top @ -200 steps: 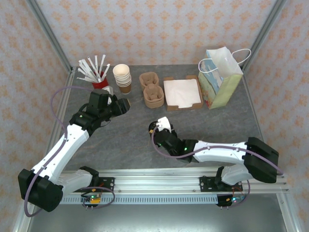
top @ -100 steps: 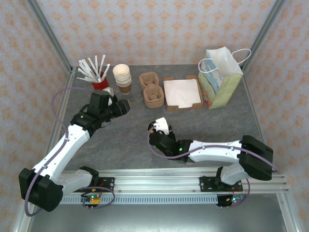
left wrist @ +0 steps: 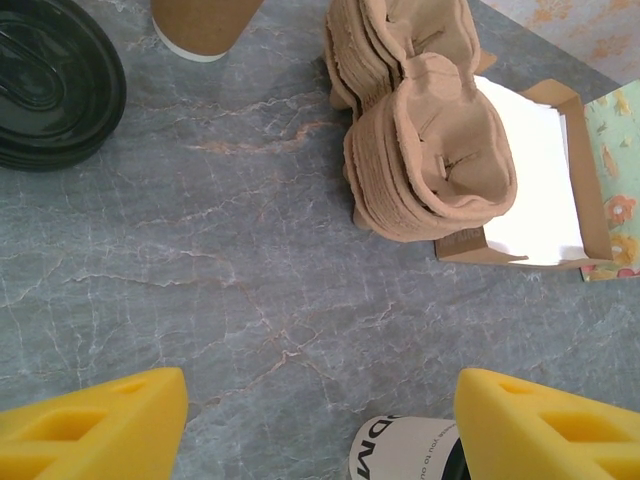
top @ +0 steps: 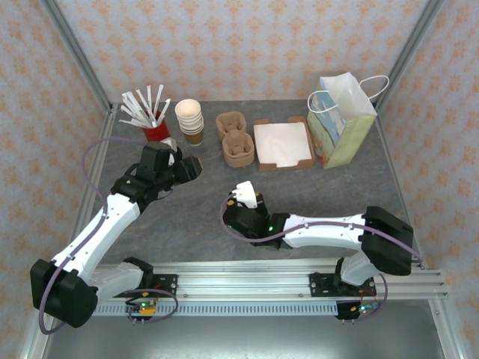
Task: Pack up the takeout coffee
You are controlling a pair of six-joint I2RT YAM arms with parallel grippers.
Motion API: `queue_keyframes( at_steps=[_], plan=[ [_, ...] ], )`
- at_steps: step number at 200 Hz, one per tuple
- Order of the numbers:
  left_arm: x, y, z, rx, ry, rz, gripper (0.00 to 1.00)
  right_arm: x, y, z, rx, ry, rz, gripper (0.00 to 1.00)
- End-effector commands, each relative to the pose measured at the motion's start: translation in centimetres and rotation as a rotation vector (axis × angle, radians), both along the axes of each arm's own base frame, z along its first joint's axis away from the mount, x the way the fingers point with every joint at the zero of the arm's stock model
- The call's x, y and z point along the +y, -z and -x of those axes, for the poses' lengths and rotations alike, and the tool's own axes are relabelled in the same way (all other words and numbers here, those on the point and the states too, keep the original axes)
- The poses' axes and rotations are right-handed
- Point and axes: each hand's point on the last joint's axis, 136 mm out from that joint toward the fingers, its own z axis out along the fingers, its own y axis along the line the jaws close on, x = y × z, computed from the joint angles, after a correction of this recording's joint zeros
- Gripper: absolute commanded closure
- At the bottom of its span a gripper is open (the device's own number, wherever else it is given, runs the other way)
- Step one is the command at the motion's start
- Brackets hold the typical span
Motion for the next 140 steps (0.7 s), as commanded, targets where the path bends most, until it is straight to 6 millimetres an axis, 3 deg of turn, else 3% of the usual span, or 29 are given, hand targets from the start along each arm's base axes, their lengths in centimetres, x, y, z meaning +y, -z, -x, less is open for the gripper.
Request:
queue_keyframes(
  at_steps=[1,24,73,140],
  plan=[
    [-0.1,-0.2,0.0,-0.012,-0.002,0.018,0.28,-8.5,10.9,5.8,0.356,-0.036,0.469,0.39],
    [-0.2,-0.2,0.0,-0.011,0.001,0.018,0.28,-7.9,10.4,5.8,0.350,-0.030,0.437,0.39],
    [-0.3,-1.0,-0.2,-0.022,0.006,0.020,0.28,-4.9,4.8,3.8,0.285,-0.033,0.250,0.37],
    [-0.4,-2.0,0.1,-0.039,0.016,0.032,0.28,-3.5,1.5,2.5,0.250,-0.029,0.161,0.28]
  ],
)
